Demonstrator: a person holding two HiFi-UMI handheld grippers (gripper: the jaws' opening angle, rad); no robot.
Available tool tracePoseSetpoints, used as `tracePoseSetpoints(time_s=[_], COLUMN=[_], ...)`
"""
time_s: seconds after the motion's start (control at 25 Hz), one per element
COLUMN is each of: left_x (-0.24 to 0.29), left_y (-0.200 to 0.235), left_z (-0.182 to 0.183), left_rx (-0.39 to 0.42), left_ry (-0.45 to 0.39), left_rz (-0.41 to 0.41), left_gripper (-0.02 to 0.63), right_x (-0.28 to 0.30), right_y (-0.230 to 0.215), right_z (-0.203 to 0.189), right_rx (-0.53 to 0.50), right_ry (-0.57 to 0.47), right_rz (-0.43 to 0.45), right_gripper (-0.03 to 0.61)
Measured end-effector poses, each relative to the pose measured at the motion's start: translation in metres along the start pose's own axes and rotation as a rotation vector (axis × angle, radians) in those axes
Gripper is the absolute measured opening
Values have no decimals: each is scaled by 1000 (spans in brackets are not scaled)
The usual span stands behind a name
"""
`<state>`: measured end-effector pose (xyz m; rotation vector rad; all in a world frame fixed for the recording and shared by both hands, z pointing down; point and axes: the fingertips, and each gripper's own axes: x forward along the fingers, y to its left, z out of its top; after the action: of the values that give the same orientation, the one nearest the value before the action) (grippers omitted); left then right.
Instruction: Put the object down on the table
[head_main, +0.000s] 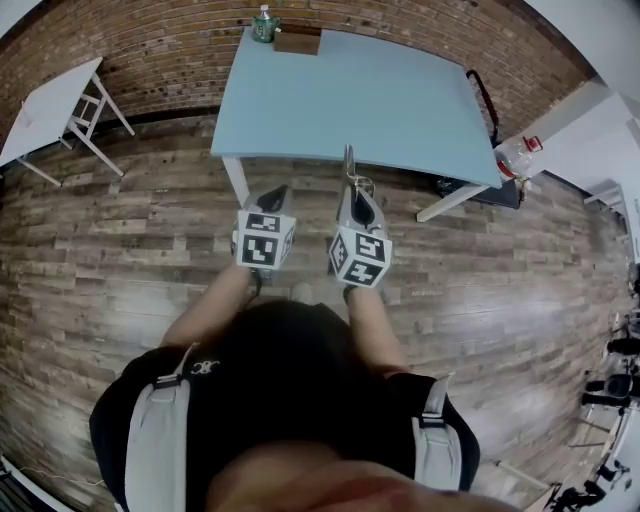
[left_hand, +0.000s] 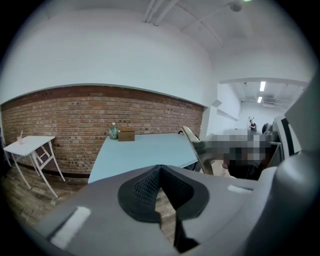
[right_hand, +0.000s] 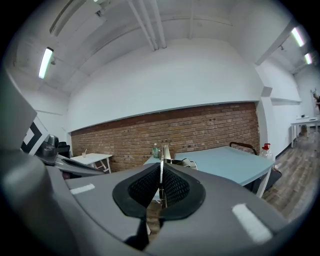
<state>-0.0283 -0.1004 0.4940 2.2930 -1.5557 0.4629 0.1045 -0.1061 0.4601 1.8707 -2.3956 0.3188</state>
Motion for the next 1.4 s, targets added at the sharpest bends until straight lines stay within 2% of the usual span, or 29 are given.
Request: tracePoseSetpoints(time_s=[0.28,0.56,0.84,0.96,1.08,1.28,1.4], left_x=[49,90,121,136,151,190,209], left_y=[-6,-13,-7,-2,0,20,37], left_z=[31,61,63,56,56,72,93], left_rx=[17,40,19,-19,-12,-8,-12], left_ry=[-12,-16,16,31,48,36,19], left_rz=[31,61,82,72,57,29,26], left_gripper=[-2,-2,-2,-2,-2,-2,-2], right_x=[42,83,120,132,148,192,224], right_y=[-39,-59,-70,-74,-78,-82,-83], right_z=[19,25,19,12,8,6,5], right_rx=[-7,-35,10,9,10,1,20], right_ry=[-17,-12,36,57,68,87,108], right_rz=[15,64,109,112,103,90,92], right_gripper=[18,18,18,18,18,18,18])
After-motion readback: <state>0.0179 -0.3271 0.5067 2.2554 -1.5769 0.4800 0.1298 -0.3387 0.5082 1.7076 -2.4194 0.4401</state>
